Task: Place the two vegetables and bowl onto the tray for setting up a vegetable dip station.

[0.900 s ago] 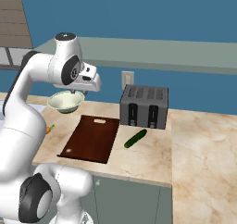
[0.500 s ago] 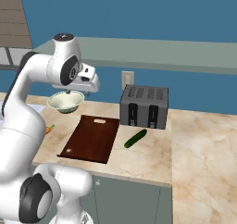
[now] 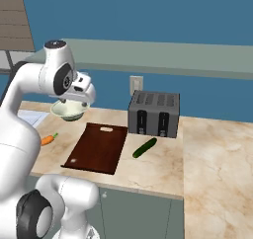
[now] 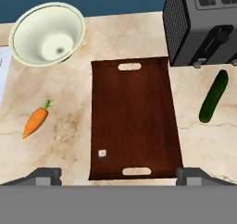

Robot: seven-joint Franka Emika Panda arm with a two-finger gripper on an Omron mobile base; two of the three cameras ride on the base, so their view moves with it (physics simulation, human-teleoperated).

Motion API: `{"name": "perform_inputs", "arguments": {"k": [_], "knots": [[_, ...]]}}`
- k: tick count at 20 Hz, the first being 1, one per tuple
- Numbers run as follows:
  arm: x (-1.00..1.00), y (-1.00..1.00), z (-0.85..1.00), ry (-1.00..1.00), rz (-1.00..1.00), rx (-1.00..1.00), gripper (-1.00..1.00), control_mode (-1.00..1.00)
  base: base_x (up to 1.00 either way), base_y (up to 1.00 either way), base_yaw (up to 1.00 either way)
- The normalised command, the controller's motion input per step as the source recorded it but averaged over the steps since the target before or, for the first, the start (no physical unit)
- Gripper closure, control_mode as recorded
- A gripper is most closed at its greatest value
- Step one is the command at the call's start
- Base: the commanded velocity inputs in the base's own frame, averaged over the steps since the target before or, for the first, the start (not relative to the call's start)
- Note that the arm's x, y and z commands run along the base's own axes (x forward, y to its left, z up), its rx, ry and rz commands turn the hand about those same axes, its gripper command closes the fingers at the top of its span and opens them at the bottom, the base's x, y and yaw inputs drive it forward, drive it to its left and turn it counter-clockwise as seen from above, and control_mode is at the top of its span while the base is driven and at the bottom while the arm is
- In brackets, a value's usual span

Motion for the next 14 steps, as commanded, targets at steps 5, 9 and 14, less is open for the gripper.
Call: {"name": "perform_inputs", "arguments": {"k": [5, 9, 14], "knots": [[-0.02, 0.35, -0.19, 0.0, -0.06, 0.0, -1.0, -1.0, 0.0, 0.0, 0.0], [0.02, 0.36, -0.16, 0.0, -0.08, 0.0, -1.0, -1.0, 0.0, 0.0, 0.0], [0.03, 0.36, -0.14, -0.02, -0.11, 0.0, -1.0, -1.0, 0.0, 0.0, 0.0]]}}
